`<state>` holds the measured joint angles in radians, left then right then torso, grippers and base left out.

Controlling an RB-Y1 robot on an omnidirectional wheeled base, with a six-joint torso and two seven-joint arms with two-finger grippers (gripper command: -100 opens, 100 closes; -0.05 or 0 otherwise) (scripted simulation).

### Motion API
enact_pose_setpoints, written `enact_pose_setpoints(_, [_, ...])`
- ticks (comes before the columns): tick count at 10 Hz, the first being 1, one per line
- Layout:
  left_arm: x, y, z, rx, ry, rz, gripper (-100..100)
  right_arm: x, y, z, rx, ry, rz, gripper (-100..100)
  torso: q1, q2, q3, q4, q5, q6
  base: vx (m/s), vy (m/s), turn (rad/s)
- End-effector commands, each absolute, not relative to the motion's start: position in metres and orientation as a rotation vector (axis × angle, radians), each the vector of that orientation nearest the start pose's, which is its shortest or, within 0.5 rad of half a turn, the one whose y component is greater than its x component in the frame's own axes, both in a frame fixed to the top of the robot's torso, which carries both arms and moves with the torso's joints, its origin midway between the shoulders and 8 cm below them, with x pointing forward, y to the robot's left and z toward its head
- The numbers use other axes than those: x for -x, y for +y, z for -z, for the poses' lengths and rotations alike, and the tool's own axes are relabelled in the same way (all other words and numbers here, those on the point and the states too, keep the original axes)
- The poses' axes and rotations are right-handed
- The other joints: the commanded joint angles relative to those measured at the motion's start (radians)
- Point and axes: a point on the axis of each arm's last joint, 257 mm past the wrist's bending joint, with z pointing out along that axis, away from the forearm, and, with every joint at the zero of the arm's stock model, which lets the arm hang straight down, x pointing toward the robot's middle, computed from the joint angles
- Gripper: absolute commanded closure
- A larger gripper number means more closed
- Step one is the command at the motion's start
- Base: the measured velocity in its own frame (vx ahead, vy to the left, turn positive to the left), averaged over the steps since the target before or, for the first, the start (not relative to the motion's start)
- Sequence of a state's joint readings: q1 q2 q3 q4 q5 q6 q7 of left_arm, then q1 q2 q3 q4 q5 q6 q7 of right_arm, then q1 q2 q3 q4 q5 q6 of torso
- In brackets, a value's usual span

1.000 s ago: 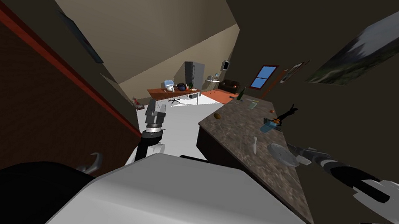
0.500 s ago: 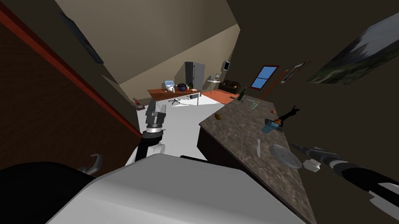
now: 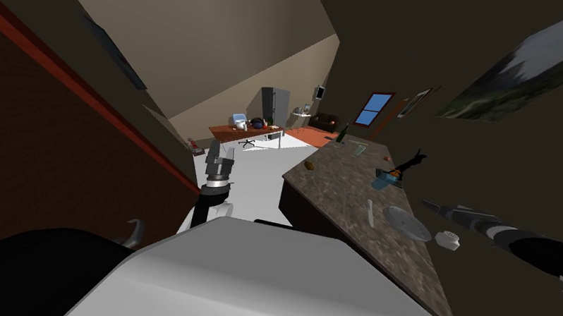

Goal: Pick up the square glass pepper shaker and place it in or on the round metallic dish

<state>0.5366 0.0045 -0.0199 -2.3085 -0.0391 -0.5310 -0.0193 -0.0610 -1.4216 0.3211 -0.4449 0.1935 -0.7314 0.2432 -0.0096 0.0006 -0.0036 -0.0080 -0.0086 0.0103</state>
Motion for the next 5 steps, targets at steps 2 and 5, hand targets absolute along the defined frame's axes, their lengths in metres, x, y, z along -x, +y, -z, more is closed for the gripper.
enact_pose_setpoints(2, [-0.3322,0.2691,-0.0309,0.603,0.625,1.274,0,-0.3446,-0.8058,0.1328,0.006,2.026,0.443,0,-0.001,0.000,0.000,0.000,0.000,0.000,0.000,0.000,0.000])
enact_pose_setpoints(5, [-0.3322,0.2692,-0.0309,0.603,0.625,1.274,0,-0.3446,-0.8058,0.1328,0.006,2.026,0.443,0,-0.001,0.001,0.000,0.000,0.000,0.000,0.000,0.000,0.000])
